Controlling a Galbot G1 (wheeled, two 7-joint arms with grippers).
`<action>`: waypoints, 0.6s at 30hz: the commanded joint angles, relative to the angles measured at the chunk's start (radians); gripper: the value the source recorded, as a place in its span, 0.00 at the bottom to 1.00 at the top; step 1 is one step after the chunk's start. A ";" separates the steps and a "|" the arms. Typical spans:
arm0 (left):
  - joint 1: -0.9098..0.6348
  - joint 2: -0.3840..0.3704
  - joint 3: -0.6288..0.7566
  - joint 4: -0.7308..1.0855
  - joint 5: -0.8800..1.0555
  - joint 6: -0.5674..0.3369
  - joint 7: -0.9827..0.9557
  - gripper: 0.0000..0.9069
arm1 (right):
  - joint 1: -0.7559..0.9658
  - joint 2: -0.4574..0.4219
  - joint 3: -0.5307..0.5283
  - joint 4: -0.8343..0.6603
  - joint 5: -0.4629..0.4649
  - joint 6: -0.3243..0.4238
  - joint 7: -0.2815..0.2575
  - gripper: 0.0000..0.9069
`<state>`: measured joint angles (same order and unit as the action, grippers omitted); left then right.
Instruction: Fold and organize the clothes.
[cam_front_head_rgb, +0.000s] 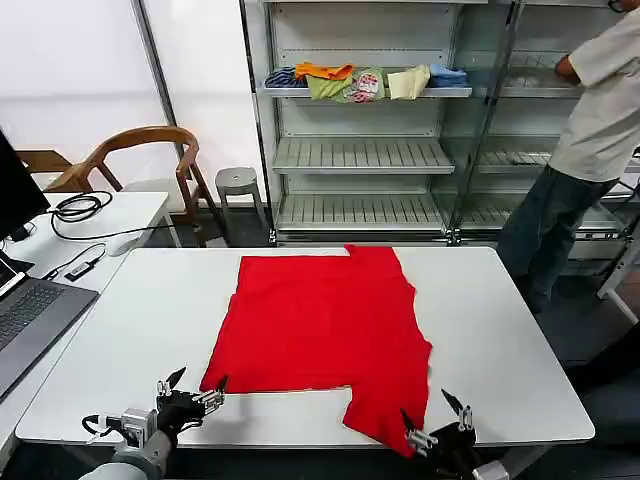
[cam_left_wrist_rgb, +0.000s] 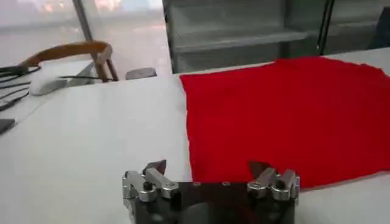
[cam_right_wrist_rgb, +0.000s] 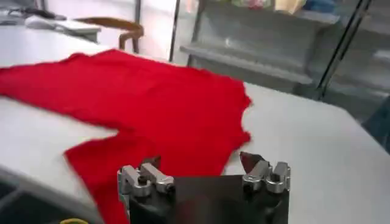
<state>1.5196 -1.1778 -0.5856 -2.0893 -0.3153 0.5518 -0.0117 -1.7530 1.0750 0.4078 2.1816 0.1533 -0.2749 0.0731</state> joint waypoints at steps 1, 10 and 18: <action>-0.016 0.002 -0.004 0.066 -0.019 0.024 -0.010 1.00 | -0.044 0.001 -0.014 -0.006 -0.006 0.003 0.003 1.00; -0.020 0.008 -0.018 0.092 -0.020 0.024 -0.011 1.00 | -0.043 0.010 -0.035 -0.003 -0.005 0.004 0.019 1.00; -0.021 0.003 -0.011 0.087 -0.021 0.024 -0.008 1.00 | -0.043 0.014 -0.037 -0.010 0.002 0.005 0.039 1.00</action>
<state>1.5010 -1.1732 -0.6003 -2.0206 -0.3331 0.5708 -0.0205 -1.7875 1.0894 0.3755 2.1740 0.1551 -0.2709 0.1067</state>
